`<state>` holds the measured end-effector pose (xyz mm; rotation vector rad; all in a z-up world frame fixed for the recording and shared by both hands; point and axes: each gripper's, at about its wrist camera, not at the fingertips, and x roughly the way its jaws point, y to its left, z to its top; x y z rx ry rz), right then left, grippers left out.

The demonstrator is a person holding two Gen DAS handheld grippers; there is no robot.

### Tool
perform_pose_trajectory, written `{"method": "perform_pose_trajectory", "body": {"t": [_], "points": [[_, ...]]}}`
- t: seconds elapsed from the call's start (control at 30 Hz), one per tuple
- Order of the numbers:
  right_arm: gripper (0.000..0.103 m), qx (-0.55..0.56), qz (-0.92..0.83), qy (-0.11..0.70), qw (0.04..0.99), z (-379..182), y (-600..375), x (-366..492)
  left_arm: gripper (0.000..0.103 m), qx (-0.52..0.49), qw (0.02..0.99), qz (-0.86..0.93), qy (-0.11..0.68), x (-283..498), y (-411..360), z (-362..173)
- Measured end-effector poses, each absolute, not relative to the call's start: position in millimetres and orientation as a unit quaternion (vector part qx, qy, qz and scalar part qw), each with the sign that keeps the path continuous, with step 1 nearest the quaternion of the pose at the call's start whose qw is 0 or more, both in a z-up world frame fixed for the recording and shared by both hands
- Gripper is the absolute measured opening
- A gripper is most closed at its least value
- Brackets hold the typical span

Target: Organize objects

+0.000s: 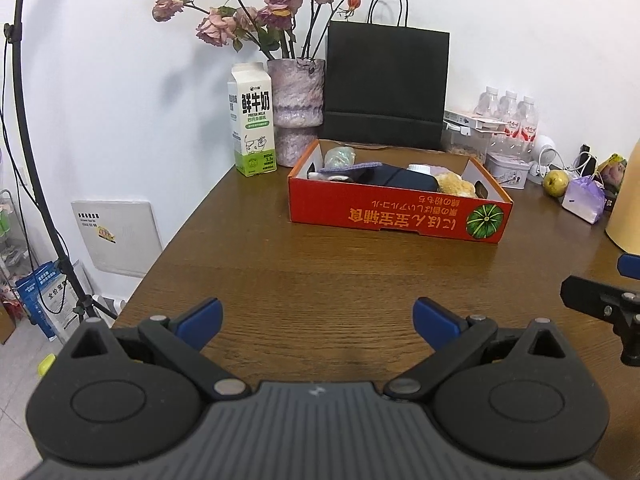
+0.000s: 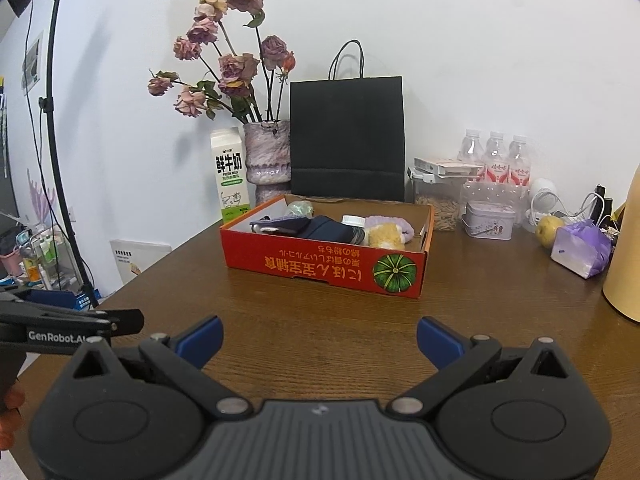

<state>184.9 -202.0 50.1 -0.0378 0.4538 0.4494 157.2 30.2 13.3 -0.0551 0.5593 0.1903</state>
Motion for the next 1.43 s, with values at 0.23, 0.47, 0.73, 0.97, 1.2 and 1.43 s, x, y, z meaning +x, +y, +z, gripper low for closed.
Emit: {"method": "perform_pose_trajectory", "body": {"t": [0.23, 0.47, 0.73, 0.97, 1.2, 1.43], "points": [[0.103, -0.019, 0.221, 0.223, 0.949, 50.2, -201.5, 185.4, 0.103, -0.025, 0.956, 0.094, 0.275, 157.2, 28.6, 14.0], [0.103, -0.019, 0.221, 0.223, 0.949, 50.0, -202.1, 185.5, 0.103, -0.025, 0.957, 0.093, 0.275, 157.5, 29.0, 14.6], [0.103, -0.019, 0.221, 0.223, 0.949, 49.8, -202.0, 185.5, 0.103, -0.023, 0.957, 0.093, 0.274, 157.6, 29.7, 15.5], [0.103, -0.020, 0.221, 0.223, 0.949, 49.4, -201.8, 185.7, 0.103, -0.023, 0.957, 0.092, 0.274, 157.7, 29.3, 15.1], [0.103, -0.021, 0.219, 0.224, 0.949, 48.5, -201.3, 186.0, 0.103, -0.019, 0.957, 0.091, 0.274, 158.1, 28.0, 14.7], [0.103, -0.020, 0.220, 0.224, 0.949, 46.8, -201.1, 185.9, 0.103, -0.019, 0.957, 0.081, 0.277, 157.6, 25.8, 13.8]]}}
